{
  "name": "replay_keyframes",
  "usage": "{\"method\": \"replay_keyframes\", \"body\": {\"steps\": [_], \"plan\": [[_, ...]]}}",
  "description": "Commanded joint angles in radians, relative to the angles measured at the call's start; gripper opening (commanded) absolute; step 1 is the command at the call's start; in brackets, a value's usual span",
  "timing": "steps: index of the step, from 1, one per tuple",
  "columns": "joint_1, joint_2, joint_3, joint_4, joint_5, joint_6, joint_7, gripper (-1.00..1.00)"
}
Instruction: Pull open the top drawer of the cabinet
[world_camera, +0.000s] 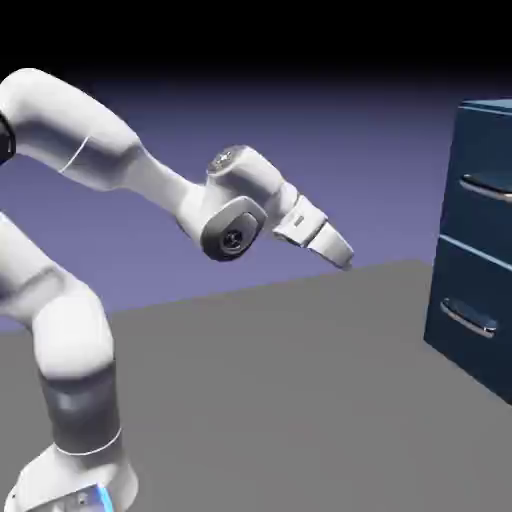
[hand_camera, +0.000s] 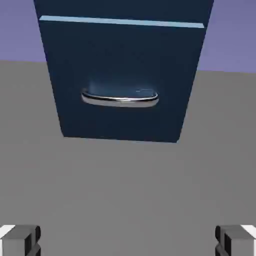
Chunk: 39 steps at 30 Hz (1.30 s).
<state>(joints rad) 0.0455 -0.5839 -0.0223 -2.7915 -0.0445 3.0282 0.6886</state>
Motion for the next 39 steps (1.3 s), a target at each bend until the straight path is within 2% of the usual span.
{"method": "replay_keyframes", "body": {"steps": [1,39], "plan": [[0.028,-0.012,-0.018,0.015,-0.037,-0.007,-0.044,0.0],[1.084,-0.45,-0.72,0.598,-1.438,-0.286,-1.696,0.0]]}}
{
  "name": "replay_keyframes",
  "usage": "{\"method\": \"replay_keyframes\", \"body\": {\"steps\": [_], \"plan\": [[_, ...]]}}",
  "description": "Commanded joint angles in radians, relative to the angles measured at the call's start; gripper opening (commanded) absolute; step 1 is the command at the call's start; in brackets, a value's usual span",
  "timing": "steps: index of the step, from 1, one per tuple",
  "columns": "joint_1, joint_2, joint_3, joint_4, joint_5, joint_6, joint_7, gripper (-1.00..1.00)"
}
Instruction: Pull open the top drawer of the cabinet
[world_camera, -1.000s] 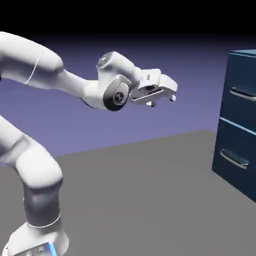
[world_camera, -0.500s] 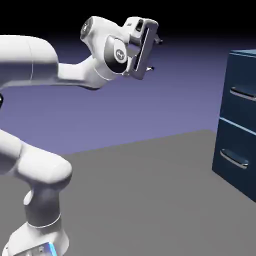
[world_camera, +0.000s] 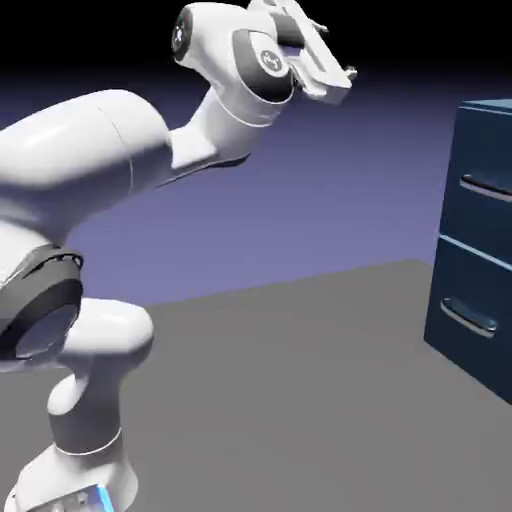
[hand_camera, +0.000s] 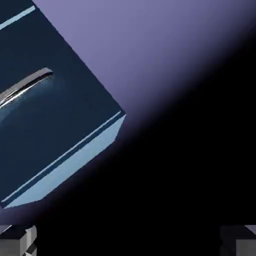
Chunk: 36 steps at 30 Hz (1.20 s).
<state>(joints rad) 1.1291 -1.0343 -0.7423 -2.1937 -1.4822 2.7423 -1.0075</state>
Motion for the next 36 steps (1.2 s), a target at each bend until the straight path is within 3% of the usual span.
{"method": "replay_keyframes", "body": {"steps": [1,36], "plan": [[0.028,-0.012,-0.018,0.015,-0.037,-0.007,-0.044,0.0],[1.0,-0.416,-0.665,0.552,-1.327,-0.264,-1.566,0.0]]}}
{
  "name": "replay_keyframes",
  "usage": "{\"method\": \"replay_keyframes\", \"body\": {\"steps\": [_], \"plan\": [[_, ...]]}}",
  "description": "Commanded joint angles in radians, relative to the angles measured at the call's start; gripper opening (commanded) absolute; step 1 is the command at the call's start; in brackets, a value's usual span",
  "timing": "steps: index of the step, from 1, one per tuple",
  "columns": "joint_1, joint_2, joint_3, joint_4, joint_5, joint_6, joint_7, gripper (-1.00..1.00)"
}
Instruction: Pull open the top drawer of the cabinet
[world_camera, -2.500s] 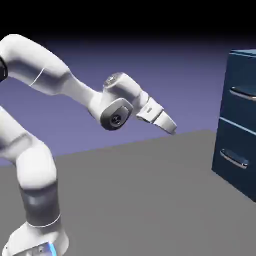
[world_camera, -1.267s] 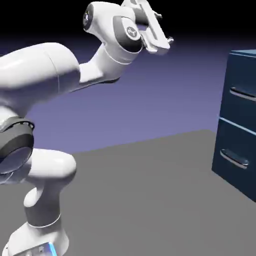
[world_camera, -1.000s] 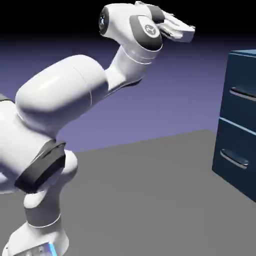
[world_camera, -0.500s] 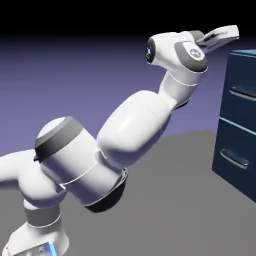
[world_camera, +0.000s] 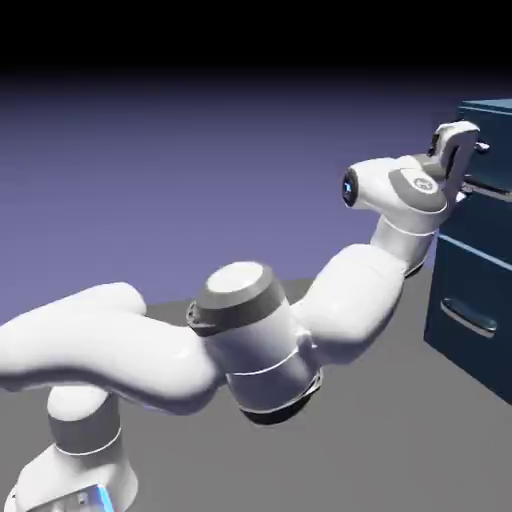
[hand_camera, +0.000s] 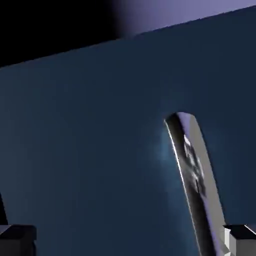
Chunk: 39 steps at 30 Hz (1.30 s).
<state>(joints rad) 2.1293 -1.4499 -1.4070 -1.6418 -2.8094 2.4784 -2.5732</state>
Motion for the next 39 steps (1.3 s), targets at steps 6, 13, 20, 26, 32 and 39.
{"method": "replay_keyframes", "body": {"steps": [6,13,20,26,32,39], "plan": [[0.101,-0.009,-0.019,0.152,-0.01,0.053,-0.05,0.0],[0.158,-0.012,-0.026,0.245,-0.006,0.089,-0.069,-1.0],[0.004,-0.01,-0.005,-0.009,-0.019,-0.011,-0.023,-1.0],[-0.132,-0.009,0.02,-0.226,-0.017,-0.092,0.009,-1.0],[-0.275,-0.011,0.054,-0.443,-0.005,-0.168,0.035,-1.0],[-0.454,-0.024,0.109,-0.697,0.027,-0.244,0.057,-1.0]]}}
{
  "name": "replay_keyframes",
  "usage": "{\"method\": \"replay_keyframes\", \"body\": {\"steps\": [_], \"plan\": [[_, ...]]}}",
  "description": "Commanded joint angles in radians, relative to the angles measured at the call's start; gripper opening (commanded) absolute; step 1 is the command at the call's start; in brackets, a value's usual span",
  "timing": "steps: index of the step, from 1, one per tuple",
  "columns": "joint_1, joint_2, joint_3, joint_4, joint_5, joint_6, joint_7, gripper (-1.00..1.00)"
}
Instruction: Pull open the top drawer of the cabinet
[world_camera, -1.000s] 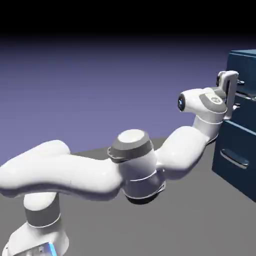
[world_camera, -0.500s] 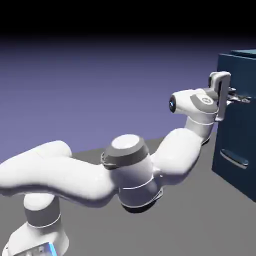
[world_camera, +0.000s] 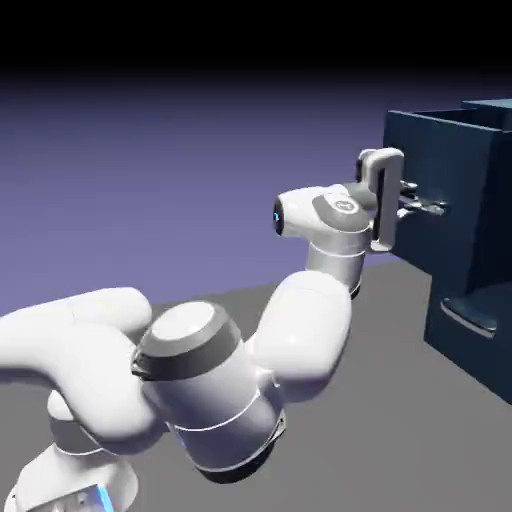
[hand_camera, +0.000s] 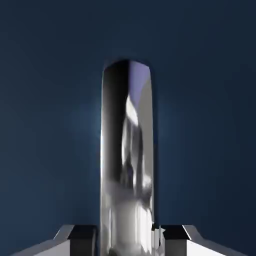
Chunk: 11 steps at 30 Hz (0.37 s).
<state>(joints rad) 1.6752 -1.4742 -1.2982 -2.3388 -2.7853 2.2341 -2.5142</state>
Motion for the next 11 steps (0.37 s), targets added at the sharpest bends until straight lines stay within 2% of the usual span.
{"method": "replay_keyframes", "body": {"steps": [1,7,8,11], "plan": [[-0.027,-0.003,0.009,-0.036,0.01,-0.01,0.0,-1.0],[-0.184,-0.031,0.07,-0.236,0.058,-0.054,0.005,-1.0],[-0.184,-0.031,0.07,-0.236,0.058,-0.054,0.005,1.0],[-0.248,-0.048,0.098,-0.309,0.085,-0.062,0.003,1.0]]}}
